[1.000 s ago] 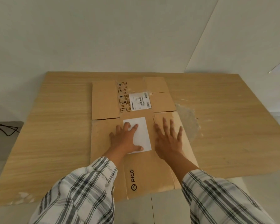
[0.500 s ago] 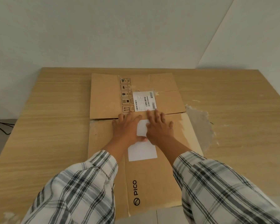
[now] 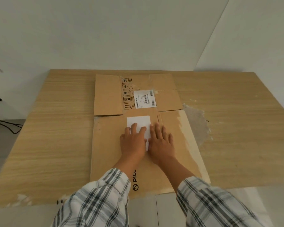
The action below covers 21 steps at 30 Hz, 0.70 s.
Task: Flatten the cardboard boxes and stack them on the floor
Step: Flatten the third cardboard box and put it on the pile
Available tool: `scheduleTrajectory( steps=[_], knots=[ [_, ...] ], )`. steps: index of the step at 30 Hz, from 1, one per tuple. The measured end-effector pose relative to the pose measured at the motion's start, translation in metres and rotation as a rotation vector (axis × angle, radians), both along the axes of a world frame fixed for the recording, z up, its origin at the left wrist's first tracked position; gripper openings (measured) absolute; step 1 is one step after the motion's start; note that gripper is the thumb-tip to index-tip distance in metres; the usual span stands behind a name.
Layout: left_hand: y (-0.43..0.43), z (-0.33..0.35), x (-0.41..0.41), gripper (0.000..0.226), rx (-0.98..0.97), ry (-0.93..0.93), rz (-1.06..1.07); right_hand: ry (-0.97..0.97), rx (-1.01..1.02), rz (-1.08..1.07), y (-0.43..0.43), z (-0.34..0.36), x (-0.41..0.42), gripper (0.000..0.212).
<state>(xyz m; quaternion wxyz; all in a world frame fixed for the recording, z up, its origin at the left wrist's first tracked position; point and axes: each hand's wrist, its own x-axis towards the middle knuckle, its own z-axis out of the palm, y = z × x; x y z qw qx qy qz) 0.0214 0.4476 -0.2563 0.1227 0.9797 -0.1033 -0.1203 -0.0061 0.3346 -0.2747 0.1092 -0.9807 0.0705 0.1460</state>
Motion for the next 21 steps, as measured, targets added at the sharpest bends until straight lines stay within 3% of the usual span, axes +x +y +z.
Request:
scheduleTrajectory(
  steps=[8,14,17,19,21],
  knots=[
    [0.041,-0.014,-0.079,0.054,-0.086,0.014,0.105,-0.073,0.000,-0.018,-0.014,-0.004,-0.104,0.057],
    [0.046,-0.007,-0.080,0.054,-0.079,0.061,0.110,-0.084,0.002,-0.053,-0.020,0.020,-0.090,0.047],
    [0.052,0.002,-0.070,0.044,-0.069,0.028,0.296,-0.078,-0.001,-0.206,-0.034,0.031,-0.070,0.045],
    [0.063,0.002,-0.063,0.044,-0.099,0.048,0.537,-0.001,0.037,-0.385,-0.048,0.032,-0.061,0.067],
    [0.076,0.000,-0.058,0.061,-0.141,0.103,0.713,0.028,0.148,-0.562,-0.062,0.033,-0.055,0.082]
  ],
)
